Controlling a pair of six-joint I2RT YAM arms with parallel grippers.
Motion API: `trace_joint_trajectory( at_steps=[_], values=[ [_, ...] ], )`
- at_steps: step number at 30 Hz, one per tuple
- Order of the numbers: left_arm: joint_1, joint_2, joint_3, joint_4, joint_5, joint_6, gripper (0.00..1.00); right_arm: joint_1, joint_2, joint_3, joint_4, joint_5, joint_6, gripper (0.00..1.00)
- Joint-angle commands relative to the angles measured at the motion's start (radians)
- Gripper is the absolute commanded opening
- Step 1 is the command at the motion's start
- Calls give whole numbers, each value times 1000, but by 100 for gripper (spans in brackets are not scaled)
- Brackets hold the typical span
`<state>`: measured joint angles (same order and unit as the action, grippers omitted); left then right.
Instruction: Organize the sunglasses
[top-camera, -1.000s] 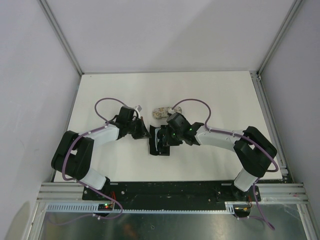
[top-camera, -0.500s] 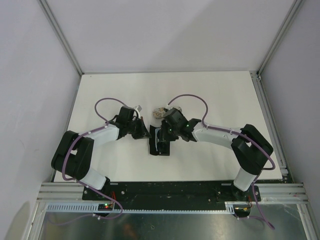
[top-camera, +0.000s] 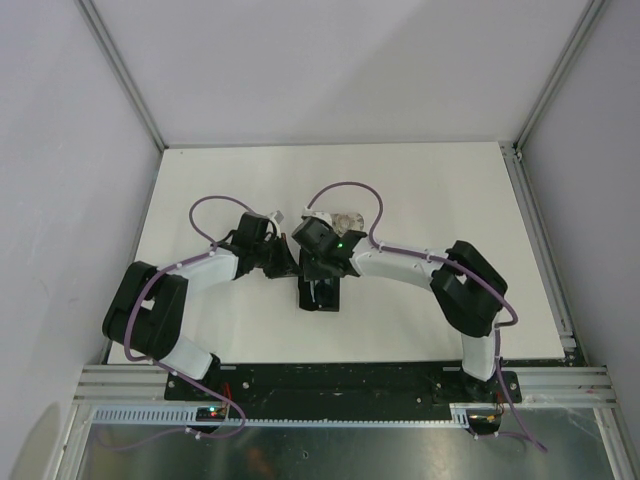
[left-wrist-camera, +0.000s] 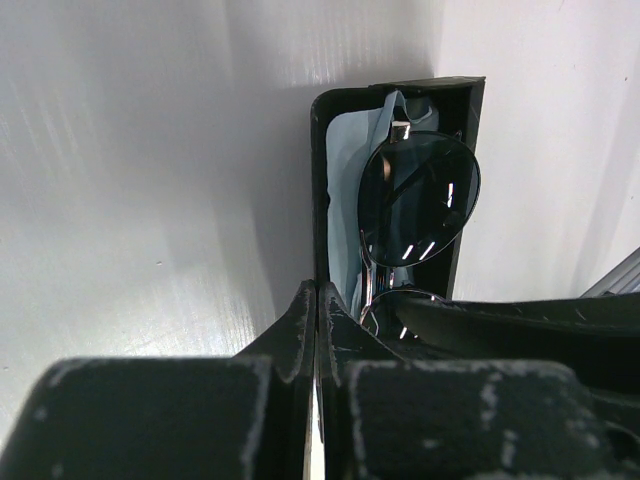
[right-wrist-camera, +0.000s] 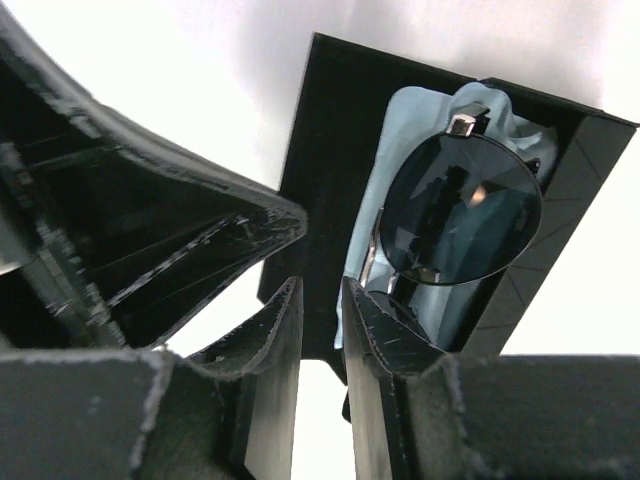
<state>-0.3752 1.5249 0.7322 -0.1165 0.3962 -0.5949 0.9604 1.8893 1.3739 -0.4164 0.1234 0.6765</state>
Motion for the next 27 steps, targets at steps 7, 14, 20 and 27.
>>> trace_joint_trajectory(
  at_steps=[7, 14, 20, 27],
  values=[
    [7, -2, 21, 41, 27, -2, 0, 12, 83, 98, -145, 145, 20, 27],
    [7, -5, 21, 43, 30, -2, 0, 13, 108, 121, -151, 145, 20, 25],
    [7, -5, 20, 43, 33, -2, 0, 30, 92, 165, -222, 219, 21, 26],
    [7, 0, 22, 44, 32, -2, 0, 37, 81, 186, -220, 203, 10, 27]
  ],
)
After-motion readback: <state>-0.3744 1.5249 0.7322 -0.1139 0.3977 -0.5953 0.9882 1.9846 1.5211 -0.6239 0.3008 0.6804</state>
